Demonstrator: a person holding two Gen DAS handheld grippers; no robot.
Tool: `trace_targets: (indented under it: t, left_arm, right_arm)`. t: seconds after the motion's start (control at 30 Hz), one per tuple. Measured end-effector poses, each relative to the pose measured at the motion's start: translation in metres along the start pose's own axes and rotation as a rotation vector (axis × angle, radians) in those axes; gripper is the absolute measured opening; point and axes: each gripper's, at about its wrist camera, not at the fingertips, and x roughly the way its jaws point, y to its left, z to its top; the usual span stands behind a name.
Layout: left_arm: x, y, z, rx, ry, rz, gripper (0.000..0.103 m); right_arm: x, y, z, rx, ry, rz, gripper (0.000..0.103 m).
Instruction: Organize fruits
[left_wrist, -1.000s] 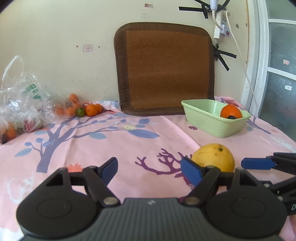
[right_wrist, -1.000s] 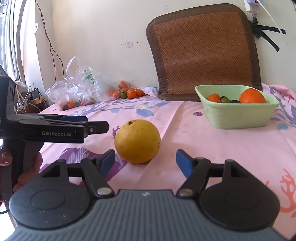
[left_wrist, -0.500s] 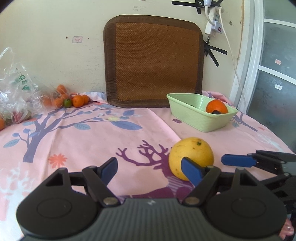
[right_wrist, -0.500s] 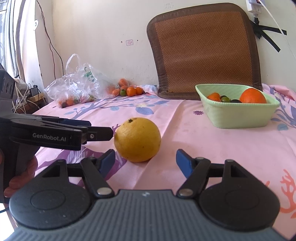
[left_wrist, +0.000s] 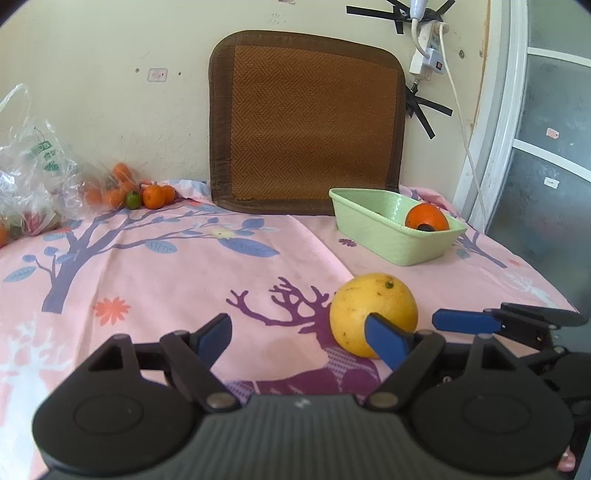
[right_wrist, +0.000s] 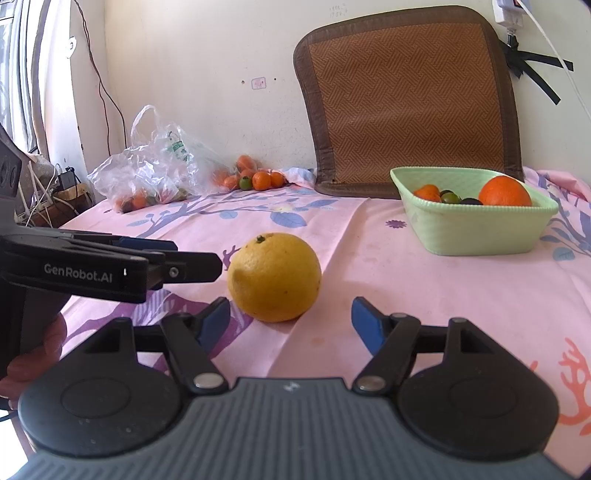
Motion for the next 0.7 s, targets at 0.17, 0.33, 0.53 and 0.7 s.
trace_targets:
  t: [0.17, 0.33, 0.53, 0.7]
  left_arm:
    - [-0.006, 0.002, -0.002, -0.008, -0.033, -0.032, 0.082]
    - [-0.011, -0.002, -0.004, 0.012, -0.059, -0.074, 0.082]
    - [-0.011, -0.003, -0.005, 0.015, -0.059, -0.108, 0.082]
    - [-0.013, -0.001, -0.006, 0.005, -0.068, -0.128, 0.082]
  right_arm:
    - [0.001, 0.0, 0.0, -0.003, 0.004, -0.001, 0.074]
    - [0.002, 0.002, 0.0, -0.011, 0.009, -0.007, 0.074]
    - [0.003, 0.003, 0.0, -0.016, 0.012, -0.013, 0.074]
    - [0.004, 0.003, 0.0, -0.017, 0.012, -0.015, 0.074]
